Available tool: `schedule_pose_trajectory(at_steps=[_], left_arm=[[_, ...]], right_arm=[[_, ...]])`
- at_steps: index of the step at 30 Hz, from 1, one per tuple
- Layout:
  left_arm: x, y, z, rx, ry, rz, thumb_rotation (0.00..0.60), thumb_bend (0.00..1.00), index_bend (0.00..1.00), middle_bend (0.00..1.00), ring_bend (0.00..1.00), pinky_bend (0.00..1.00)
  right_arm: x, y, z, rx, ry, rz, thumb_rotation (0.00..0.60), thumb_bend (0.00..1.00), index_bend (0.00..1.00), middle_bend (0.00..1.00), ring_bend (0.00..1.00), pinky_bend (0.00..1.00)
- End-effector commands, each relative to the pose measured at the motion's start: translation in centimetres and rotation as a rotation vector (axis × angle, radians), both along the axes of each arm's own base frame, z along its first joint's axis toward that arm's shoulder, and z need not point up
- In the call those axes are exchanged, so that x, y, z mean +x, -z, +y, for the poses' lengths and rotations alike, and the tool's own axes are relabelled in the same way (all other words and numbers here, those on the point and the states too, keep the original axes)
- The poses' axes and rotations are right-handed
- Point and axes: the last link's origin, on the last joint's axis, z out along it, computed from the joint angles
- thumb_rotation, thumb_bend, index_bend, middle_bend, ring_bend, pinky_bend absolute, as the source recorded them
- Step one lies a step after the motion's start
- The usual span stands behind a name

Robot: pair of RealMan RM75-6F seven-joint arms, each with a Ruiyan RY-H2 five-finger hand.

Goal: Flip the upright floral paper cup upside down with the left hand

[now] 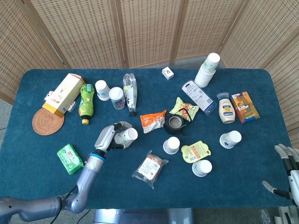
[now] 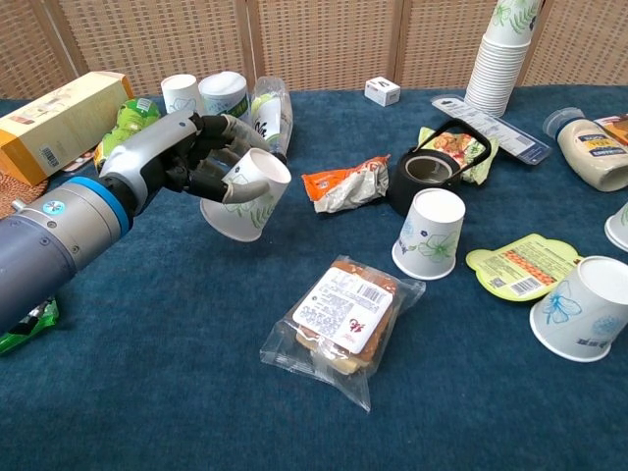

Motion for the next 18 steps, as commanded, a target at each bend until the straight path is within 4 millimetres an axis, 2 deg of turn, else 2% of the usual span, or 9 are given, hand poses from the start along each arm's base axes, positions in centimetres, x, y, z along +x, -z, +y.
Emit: schedule_pose_trajectory(at_steps=[1,12,18], left_arm=[[-0.6,1.3,-0.2,0.009,-0.011,-0.066,0.6,0.31,0.37,0.43,0.32,0.34],[-1.1,2.3,0.4,0.015,-0.023,-0.066,0.6,0.32,0.37,0.41,0.3,0.32],[-2.0,2.6,0.3,0.003,-0.036,-0.012,0.6,0.32,0.35,0.33,0.17,0.25]], right_arm=[[0.0,0.0,0.0,0.0,0.001,-0.001,0.6,0.02,0.0,0.0,0.0,0.0],[-0.1,-0.1,-0.1,0.0,0.004,-0.004,0.6,0.02,0.0,0.0,0.0,0.0],[-0.1,0.0,-0.1,0.0,0.004,-0.003,0.6,0.02,0.0,0.0,0.0,0.0]])
